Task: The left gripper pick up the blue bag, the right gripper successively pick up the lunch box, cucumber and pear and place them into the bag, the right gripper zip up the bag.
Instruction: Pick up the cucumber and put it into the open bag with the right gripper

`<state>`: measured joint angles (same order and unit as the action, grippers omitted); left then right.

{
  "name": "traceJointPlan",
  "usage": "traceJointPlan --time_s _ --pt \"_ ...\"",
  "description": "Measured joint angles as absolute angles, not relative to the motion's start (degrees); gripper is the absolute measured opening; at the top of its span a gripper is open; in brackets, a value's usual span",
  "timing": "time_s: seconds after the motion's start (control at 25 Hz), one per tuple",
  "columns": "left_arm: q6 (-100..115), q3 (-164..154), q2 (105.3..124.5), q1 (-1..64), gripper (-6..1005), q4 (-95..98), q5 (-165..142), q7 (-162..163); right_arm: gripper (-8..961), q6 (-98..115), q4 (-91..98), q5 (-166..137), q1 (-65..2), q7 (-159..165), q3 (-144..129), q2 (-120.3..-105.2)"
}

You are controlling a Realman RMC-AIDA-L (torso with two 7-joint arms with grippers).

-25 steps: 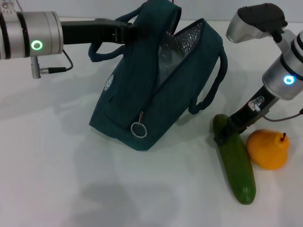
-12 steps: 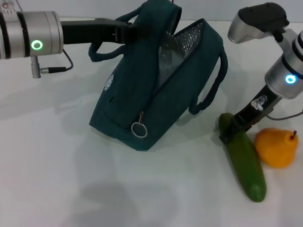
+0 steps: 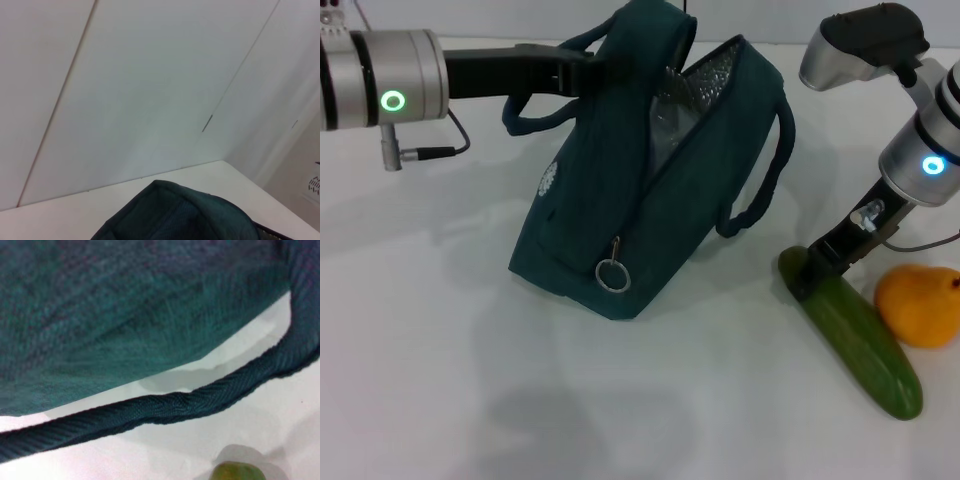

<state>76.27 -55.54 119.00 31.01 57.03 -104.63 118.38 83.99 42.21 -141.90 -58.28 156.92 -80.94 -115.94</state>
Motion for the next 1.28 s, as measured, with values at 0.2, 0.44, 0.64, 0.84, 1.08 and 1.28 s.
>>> traceJointPlan --time_s 0.2,0.44,0.64,0.84,1.08,1.28 --pt "76.4 -55.5 119.07 30.8 60 57.1 -104.5 118.3 590 84.0 42.3 -142.0 -58.3 157.0 -80.9 -115.99" --pt "76.5 -55.5 119.09 30.7 60 57.2 -104.5 118.3 590 84.4 42.6 -142.1 -58.2 157.2 -80.7 -115.87" --pt "76.7 -55.5 119.10 30.5 60 57.2 -104.4 118.3 590 85.8 44.8 -141.7 -56.7 156.4 -77.6 -115.44" --pt "76.7 -55.5 119.08 30.5 60 57.3 -104.2 118.3 590 88.7 48.6 -141.5 -53.0 153.6 -70.5 -115.41" --pt "76.7 -55.5 119.02 30.5 60 57.3 -103.9 118.3 590 93.2 49.6 -136.1 -48.4 147.6 -60.2 -114.91" --pt "76.7 -55.6 119.00 30.5 60 57.3 -103.9 118.4 590 95.3 49.7 -127.4 -42.8 142.2 -54.2 -112.95"
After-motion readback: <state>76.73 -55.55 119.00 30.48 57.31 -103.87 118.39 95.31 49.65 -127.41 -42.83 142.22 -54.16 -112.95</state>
